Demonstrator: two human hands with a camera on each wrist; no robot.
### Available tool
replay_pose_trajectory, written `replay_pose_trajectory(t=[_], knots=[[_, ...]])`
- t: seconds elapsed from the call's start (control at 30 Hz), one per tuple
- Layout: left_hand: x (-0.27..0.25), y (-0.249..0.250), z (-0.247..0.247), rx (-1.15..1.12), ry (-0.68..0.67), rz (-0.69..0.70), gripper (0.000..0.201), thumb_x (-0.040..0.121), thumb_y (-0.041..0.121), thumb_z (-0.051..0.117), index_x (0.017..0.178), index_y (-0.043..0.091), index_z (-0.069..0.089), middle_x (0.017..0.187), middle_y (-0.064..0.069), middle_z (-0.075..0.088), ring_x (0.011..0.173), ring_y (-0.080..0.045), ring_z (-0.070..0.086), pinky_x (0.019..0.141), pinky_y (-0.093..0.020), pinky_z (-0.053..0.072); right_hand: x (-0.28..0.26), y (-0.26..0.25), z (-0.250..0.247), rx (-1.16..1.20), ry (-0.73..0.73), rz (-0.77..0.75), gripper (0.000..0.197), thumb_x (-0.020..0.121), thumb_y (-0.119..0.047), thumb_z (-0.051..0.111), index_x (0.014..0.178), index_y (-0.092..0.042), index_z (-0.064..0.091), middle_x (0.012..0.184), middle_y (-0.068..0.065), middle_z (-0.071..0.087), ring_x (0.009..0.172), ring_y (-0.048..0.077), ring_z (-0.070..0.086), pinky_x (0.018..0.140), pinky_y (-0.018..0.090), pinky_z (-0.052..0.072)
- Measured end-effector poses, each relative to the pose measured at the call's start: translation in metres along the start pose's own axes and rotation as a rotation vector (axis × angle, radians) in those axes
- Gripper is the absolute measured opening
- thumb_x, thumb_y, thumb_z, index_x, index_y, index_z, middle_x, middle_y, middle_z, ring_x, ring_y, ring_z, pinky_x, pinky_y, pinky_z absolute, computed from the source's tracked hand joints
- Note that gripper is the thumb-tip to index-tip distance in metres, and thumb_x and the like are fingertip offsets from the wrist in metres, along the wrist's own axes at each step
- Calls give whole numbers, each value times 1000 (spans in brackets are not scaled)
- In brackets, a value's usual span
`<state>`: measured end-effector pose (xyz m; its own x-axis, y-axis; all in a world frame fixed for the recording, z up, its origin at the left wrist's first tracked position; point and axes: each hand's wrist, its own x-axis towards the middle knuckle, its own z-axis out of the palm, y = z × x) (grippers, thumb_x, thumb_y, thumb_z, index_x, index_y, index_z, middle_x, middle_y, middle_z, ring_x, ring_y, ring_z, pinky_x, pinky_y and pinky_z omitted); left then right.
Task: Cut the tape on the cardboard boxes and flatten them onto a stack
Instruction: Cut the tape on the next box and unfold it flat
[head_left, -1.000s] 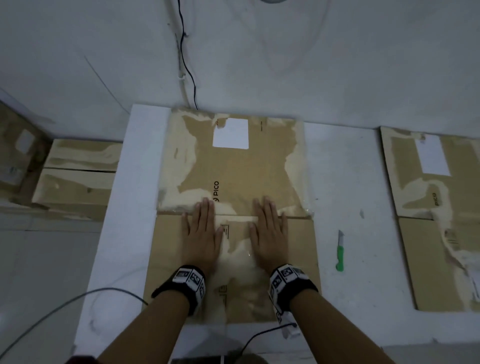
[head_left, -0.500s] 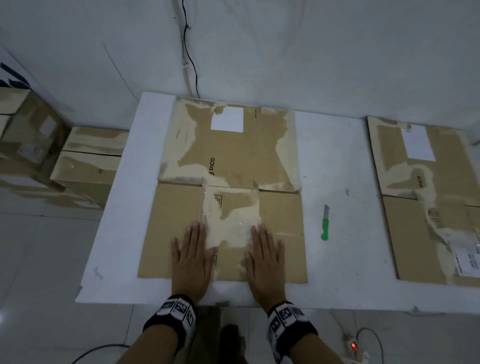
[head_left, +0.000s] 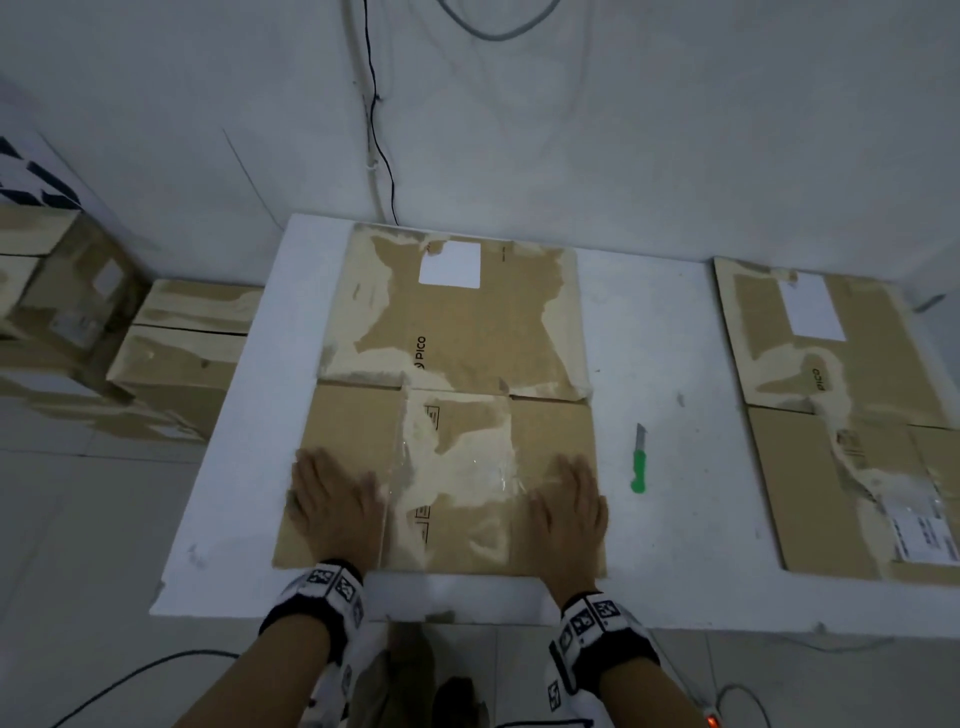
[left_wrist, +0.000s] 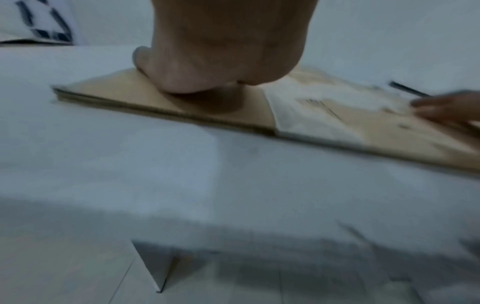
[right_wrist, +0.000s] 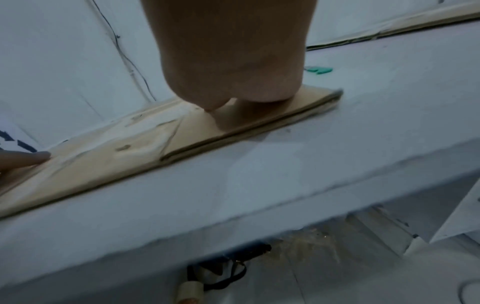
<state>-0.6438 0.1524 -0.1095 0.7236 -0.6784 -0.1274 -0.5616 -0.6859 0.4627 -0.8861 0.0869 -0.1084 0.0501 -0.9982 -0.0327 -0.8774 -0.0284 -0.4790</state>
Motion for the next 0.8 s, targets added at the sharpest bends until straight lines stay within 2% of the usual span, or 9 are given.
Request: replay_pose_trajectory(t=[0.07,0.17,0.3,0.37,0.5,0.6,0.67,0.73,0.8], knots=[[20,8,-9,-39,-48,-73,84,86,57,32,139,-7,36,142,-31,39,127,-46,41,104,-57,30,12,-3,-7,23,8,102,67,92,-56,35,149,-20,37,155,8,35,140,28,35,108,50,31],[48,23,-20,-101,-118,-159,84,82,61,35,117,-13,52,108,-37,56,97,-51,57,78,-56,48,30,-6,-13,90,-30,261,69,93,-48,57,150,-17,34,154,9,31,137,31,33,111,47,24],[67,43,-37,-98,-54,-418,76,82,45,67,131,-6,40,135,-27,39,125,-41,36,102,-53,31,55,-6,-22,177,-41,424,87,75,-39,82,146,-19,36,147,12,35,130,36,39,107,50,33],[66,44,-37,-61,-46,-428,72,77,32,76,128,-5,41,134,-26,38,125,-38,35,102,-51,29,63,-6,-25,161,-88,488,95,68,-35,87,146,-22,33,148,12,32,132,38,36,106,52,35],[86,43,-44,-73,-157,-480,79,72,32,81,129,-1,36,135,-26,35,126,-36,34,103,-48,31,83,-11,-33,137,-197,576,101,63,-35,89,144,-24,30,146,11,34,134,35,35,109,49,34],[118,27,-56,-131,-361,-378,76,78,43,75,130,2,39,134,-25,43,121,-39,43,99,-45,37,102,-19,-54,186,-219,608,81,68,-50,81,135,-25,42,134,7,43,127,30,43,105,44,39],[132,22,-66,-253,-398,-224,61,80,56,62,103,-1,56,107,-21,60,97,-34,55,85,-40,44,113,-22,-65,239,-174,547,63,76,-58,73,121,-22,51,114,2,47,118,29,50,93,37,41],[136,31,-73,-355,-396,-150,56,75,60,61,83,5,57,86,-11,60,84,-28,54,74,-35,41,119,-25,-72,274,-157,451,50,81,-56,69,109,-18,52,106,5,55,108,31,55,89,38,45],[135,41,-78,-382,-467,-102,57,76,53,67,107,6,58,104,-10,59,99,-31,55,85,-37,42,121,-35,-72,382,-209,410,45,89,-41,67,117,-13,47,112,13,58,102,30,56,85,37,46]])
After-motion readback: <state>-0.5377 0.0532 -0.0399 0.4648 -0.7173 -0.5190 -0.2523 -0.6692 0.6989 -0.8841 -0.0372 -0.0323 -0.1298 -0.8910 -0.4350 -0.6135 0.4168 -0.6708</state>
